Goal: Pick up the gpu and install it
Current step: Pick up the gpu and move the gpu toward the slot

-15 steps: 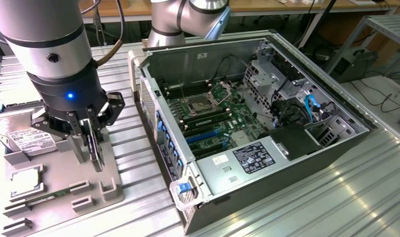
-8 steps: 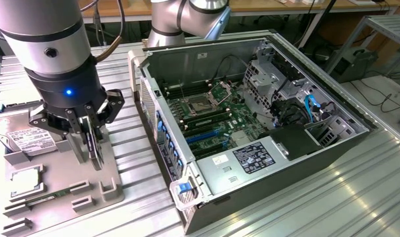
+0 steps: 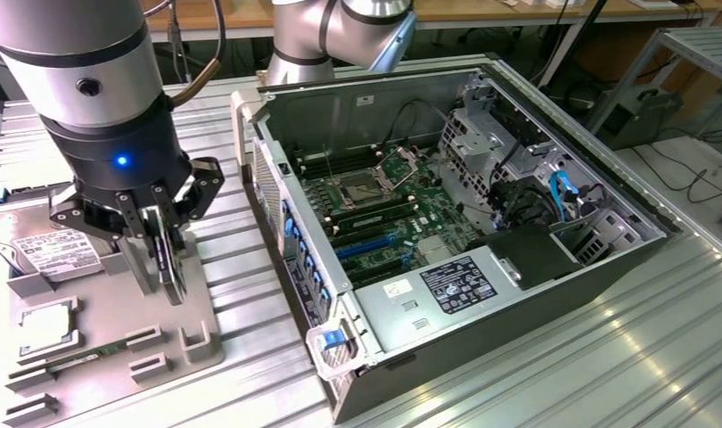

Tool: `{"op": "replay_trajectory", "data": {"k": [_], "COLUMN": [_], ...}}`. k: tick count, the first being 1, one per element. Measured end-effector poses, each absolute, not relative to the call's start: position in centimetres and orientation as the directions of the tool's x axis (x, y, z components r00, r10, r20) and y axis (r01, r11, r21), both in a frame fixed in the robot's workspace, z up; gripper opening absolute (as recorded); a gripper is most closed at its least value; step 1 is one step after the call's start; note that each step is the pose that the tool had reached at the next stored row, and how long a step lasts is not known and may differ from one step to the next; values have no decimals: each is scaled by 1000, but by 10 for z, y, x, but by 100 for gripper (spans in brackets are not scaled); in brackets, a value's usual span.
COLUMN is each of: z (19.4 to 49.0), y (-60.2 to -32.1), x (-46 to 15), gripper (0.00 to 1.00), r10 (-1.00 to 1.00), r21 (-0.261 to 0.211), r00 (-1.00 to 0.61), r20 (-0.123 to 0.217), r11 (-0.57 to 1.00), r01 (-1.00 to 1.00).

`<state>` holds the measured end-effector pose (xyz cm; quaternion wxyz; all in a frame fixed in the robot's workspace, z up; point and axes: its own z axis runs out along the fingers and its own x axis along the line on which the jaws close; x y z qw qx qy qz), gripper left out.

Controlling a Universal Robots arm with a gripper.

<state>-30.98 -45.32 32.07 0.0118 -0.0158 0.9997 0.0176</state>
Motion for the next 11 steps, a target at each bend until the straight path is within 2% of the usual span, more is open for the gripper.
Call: {"op": "replay_trajectory", "data": {"k": [11], "z": [324], "y": [-453], "x": [-310], "gripper": [28], "r10": [-31], "r21": [35], "r00": [-999], "r20": [-24], "r11": [999], "r01": [-32]}}
